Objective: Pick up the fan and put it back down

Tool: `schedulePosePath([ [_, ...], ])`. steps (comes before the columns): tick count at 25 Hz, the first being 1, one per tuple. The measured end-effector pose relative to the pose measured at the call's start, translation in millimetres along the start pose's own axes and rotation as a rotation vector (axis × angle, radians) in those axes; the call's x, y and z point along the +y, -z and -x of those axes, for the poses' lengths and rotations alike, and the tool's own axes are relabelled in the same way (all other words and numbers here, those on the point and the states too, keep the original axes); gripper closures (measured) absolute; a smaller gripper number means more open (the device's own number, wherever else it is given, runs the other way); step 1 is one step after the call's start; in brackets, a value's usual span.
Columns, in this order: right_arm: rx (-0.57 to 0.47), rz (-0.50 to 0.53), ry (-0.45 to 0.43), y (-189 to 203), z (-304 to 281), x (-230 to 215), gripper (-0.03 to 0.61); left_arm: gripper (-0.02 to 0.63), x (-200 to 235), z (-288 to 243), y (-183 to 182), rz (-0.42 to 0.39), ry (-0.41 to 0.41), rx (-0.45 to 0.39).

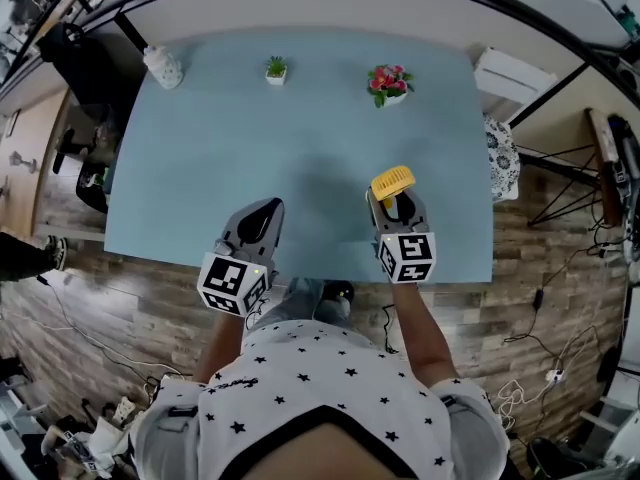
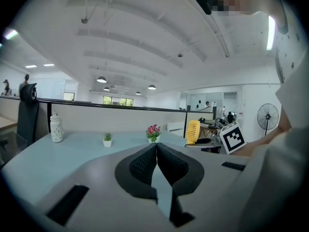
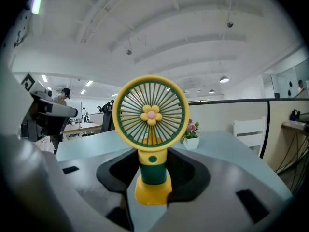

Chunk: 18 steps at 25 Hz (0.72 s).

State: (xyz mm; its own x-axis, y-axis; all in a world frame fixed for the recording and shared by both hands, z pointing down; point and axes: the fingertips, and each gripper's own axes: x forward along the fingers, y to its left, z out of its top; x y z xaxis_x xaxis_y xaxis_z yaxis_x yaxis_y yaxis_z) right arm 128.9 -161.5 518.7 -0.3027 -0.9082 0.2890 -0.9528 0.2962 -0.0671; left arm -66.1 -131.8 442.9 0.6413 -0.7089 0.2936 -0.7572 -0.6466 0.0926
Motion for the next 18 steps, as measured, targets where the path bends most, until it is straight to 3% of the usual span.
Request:
schedulePosePath([
  [18,-0.121,0.011,0.096,-94,55,-28,0.403,0.586,-43,-66,-51,-0.041,0.233,-0.103],
])
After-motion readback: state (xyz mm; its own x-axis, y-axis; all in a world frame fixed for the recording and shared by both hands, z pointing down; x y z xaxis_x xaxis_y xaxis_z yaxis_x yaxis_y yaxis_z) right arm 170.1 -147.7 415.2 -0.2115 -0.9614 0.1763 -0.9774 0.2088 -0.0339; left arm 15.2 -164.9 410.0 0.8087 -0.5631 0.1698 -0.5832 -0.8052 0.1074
